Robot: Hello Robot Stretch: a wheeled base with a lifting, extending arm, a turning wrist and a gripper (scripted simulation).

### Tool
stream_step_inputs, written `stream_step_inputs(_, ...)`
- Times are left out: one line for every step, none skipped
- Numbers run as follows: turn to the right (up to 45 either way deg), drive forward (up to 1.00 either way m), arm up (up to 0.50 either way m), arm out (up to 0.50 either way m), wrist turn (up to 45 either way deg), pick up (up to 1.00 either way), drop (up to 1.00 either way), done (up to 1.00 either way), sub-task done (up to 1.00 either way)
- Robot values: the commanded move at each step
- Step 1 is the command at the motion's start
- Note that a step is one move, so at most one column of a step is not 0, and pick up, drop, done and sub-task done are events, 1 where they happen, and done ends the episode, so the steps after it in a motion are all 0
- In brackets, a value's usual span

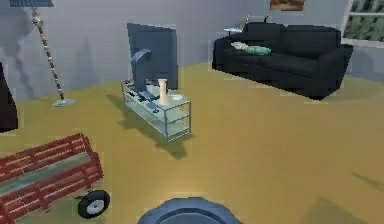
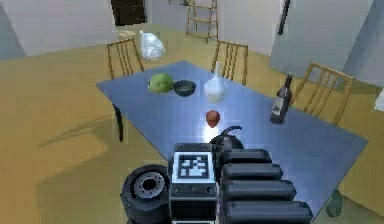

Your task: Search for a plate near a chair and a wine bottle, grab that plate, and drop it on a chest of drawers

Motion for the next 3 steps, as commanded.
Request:
stream_step_inputs(-39.0,0.0,0.0,0.0,0.0,0.0,0.0,0.0,0.0)
stream_step_inputs(0.0,0.05,0.0,0.0,0.0,0.0,0.0,0.0,0.0)
stream_step_inputs(-45.0,0.0,0.0,0.0,0.0,0.0,0.0,0.0,0.0)
